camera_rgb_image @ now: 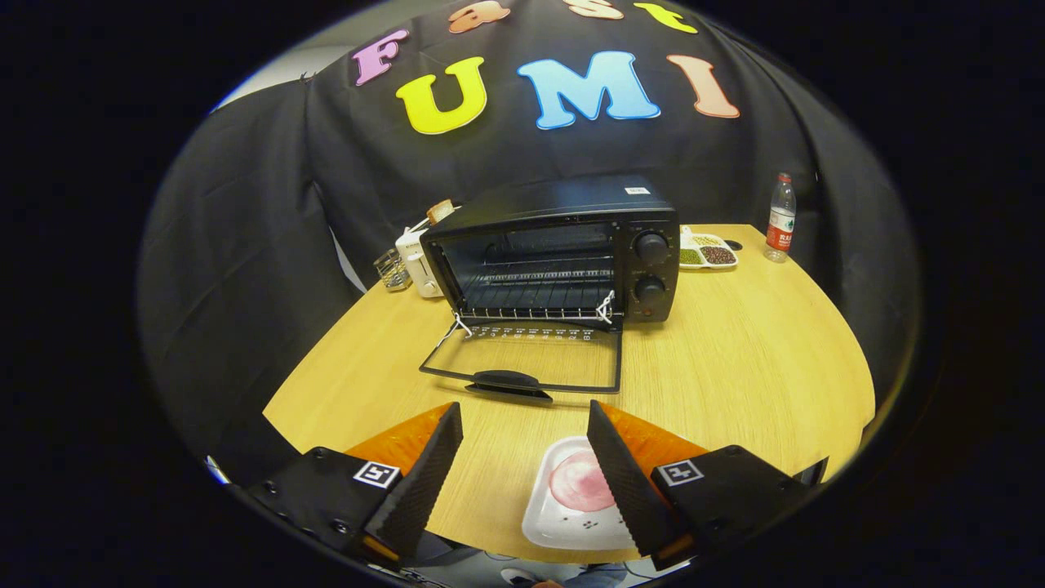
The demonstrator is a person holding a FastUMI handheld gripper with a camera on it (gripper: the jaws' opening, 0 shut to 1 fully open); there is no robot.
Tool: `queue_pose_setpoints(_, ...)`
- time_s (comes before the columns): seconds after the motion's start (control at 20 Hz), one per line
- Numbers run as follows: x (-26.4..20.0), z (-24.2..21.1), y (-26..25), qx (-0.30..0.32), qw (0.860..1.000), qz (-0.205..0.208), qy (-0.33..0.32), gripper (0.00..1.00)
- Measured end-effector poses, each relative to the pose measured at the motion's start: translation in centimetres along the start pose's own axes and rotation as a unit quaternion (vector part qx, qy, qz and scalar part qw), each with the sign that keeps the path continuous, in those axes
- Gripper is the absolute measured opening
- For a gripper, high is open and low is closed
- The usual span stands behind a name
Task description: Open the toaster oven, put the food inside, and close the toaster oven door.
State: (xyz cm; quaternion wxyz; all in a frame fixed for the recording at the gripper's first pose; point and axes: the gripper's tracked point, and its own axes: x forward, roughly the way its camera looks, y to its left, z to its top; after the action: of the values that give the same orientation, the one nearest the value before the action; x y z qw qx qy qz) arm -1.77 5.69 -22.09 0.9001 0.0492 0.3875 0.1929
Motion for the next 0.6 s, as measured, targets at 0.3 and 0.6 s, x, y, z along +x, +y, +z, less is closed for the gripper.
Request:
queue_pose_setpoints(0.3,-1.4,-1.6,-5.2,0.041,0.995,0.033,0.084,0.98)
queue_pose_setpoints(0.6,-1.5,-3.3,-8.1,0.094,0.979,0.075,0.165,0.99)
